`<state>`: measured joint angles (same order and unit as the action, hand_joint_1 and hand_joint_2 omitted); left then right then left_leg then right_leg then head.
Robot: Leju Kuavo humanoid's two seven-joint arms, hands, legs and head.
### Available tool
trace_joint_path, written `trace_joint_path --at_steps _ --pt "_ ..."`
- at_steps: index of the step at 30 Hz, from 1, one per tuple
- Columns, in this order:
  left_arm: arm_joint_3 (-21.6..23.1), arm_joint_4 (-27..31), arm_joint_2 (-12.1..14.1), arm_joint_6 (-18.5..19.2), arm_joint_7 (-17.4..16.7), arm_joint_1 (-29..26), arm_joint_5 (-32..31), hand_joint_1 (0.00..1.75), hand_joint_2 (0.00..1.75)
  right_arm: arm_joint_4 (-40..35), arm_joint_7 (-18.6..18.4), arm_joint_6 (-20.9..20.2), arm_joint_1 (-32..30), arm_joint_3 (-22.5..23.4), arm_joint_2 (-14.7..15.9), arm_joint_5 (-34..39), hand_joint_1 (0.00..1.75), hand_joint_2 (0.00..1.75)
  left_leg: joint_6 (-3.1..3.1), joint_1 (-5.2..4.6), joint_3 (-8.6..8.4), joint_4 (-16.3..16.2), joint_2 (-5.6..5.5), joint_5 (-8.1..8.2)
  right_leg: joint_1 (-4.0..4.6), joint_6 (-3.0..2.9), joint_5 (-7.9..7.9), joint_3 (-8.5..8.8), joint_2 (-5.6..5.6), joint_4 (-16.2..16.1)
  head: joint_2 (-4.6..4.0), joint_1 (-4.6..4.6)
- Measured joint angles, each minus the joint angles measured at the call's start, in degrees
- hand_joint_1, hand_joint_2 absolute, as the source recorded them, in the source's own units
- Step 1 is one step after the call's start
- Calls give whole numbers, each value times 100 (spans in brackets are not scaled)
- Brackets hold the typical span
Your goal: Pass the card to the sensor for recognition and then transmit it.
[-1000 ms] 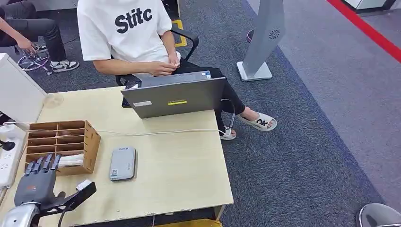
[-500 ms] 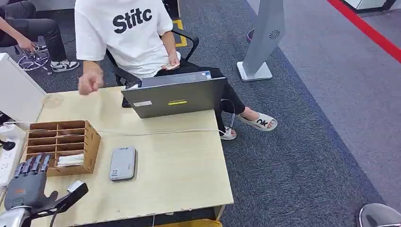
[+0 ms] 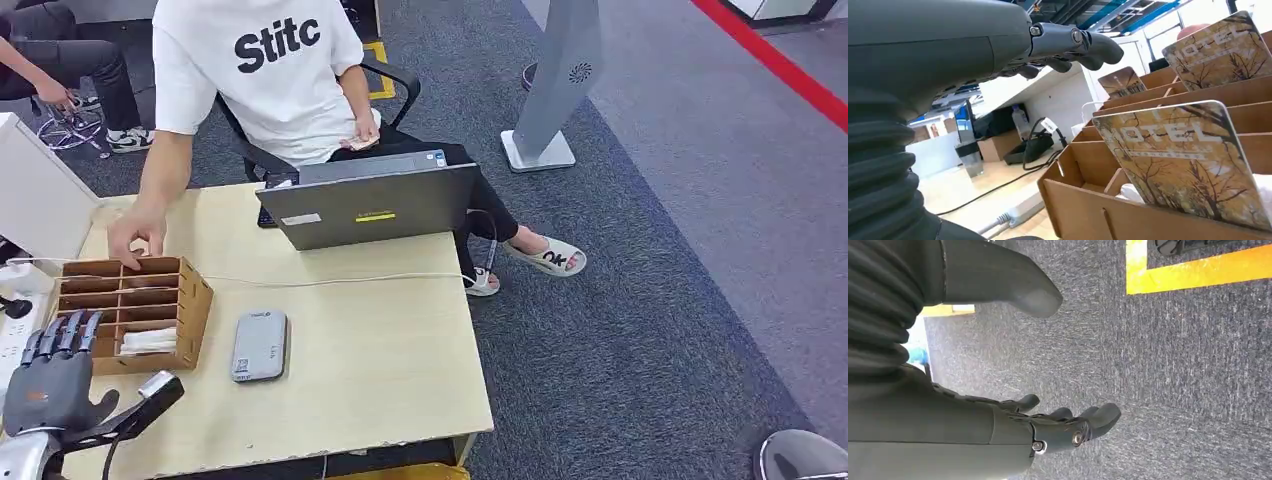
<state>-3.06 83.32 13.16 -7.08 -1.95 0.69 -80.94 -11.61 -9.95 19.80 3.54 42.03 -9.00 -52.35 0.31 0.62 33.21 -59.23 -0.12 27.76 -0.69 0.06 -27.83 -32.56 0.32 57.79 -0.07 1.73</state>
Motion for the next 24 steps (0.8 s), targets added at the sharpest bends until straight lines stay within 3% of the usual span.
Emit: trace_joint_path --at_steps 17,24 --pt "0 -334 2 195 337 327 405 0 175 0 24 -37 2 0 0 -162 0 175 0 0 0 0 0 0 0 0 0 0 1 0 0 0" --pt "0 -621 37 359 722 504 949 0 175 0 7 -35 5 0 0 -243 0 175 0 0 0 0 0 0 0 0 0 0 1 0 0 -2"
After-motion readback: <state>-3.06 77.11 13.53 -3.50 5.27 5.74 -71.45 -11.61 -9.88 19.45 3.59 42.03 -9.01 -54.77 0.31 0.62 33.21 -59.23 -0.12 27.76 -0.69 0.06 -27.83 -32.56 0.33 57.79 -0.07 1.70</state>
